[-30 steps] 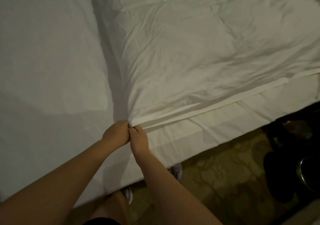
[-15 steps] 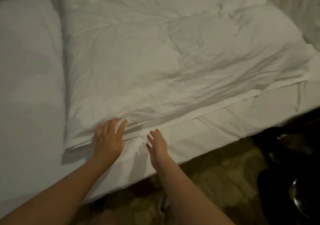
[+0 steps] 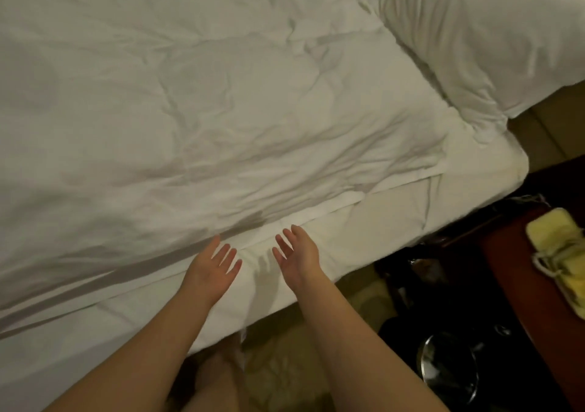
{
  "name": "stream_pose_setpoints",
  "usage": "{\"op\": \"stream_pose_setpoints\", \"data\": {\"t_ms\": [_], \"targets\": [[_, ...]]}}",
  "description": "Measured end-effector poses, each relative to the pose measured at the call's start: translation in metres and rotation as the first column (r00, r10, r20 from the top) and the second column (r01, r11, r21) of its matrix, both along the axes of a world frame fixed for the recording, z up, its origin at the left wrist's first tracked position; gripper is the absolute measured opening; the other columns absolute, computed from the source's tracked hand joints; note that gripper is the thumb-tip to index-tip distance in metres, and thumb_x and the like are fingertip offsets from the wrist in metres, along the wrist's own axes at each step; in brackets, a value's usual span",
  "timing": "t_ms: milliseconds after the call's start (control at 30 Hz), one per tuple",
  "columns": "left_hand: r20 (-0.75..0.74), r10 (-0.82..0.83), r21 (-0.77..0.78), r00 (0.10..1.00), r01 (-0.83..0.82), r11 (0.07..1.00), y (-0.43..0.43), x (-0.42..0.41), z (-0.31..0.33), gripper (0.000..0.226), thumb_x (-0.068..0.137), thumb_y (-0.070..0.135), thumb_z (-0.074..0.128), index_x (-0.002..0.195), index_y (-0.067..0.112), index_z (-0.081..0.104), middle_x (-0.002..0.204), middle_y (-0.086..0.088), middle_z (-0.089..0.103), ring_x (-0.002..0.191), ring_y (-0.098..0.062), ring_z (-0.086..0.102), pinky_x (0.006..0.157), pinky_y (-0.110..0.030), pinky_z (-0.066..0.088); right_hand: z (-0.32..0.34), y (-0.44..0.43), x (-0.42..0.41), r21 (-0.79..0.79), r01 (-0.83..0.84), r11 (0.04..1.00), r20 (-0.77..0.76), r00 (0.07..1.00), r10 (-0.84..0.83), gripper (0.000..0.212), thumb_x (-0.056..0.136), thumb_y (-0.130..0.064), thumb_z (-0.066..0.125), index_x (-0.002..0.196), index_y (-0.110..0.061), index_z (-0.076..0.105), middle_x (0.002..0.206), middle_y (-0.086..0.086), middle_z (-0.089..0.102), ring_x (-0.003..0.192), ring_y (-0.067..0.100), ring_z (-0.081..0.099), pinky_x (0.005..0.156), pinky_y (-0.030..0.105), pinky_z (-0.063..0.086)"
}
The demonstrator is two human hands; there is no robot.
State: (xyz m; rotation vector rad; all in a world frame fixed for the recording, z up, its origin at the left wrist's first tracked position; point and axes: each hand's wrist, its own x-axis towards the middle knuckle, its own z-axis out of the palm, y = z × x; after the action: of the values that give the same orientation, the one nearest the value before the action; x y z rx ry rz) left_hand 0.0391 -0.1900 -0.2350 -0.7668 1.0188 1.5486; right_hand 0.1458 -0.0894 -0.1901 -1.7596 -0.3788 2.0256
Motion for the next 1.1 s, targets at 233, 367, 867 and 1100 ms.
{"op": "stream_pose_setpoints", "data": {"t_ms": [233,367,867,1100], "targets": [[0.112,0.020,-0.001,0.993,-0.020,1.000,0.123,0.030,-0.015,0.052,0.092,0.033,0.059,0.138,0.014,0.041,0.145,-0.004,0.040,0.135,-0.021,0.039,0.105,-0.041,0.036,-0.004,0.129,0.056,0.006,0.170,0.985,0.066,0.983,-0.170,0.037,0.099,-0.018,0.050,0.134,-0.007,0.047,0.138,0.010,0.048,0.117,0.025,0.051,0.105,0.039,0.042],[0.104,0.048,-0.046,0.993,-0.044,0.998,0.160,0.049,-0.020,0.055,0.087,0.036,0.064,0.135,0.015,0.047,0.142,-0.002,0.045,0.131,-0.018,0.043,0.102,-0.039,0.038,-0.015,0.177,0.073,-0.029,0.201,0.979,0.033,0.979,-0.200,0.044,0.099,-0.025,0.051,0.141,-0.011,0.043,0.144,0.007,0.043,0.128,0.024,0.046,0.103,0.037,0.042],[0.046,0.280,-0.077,0.959,-0.276,0.958,0.310,0.171,-0.035,0.034,0.090,0.035,0.061,0.116,0.014,0.056,0.127,0.000,0.053,0.129,-0.020,0.046,0.098,-0.039,0.042,-0.062,0.386,0.171,-0.089,-0.088,0.992,-0.162,0.984,0.073,0.059,0.083,-0.054,0.064,0.121,-0.010,0.056,0.108,-0.001,0.057,0.123,0.016,0.051,0.106,0.037,0.036],[0.040,0.189,-0.009,0.981,-0.188,0.982,0.353,0.205,-0.041,0.028,0.095,0.032,0.053,0.121,0.021,0.056,0.135,-0.002,0.050,0.131,-0.020,0.044,0.096,-0.040,0.040,-0.032,0.407,0.144,-0.053,-0.058,0.997,-0.245,0.969,0.044,0.026,0.087,-0.030,0.068,0.103,-0.008,0.067,0.100,0.008,0.072,0.096,0.022,0.068,0.091,0.035,0.053]]}}
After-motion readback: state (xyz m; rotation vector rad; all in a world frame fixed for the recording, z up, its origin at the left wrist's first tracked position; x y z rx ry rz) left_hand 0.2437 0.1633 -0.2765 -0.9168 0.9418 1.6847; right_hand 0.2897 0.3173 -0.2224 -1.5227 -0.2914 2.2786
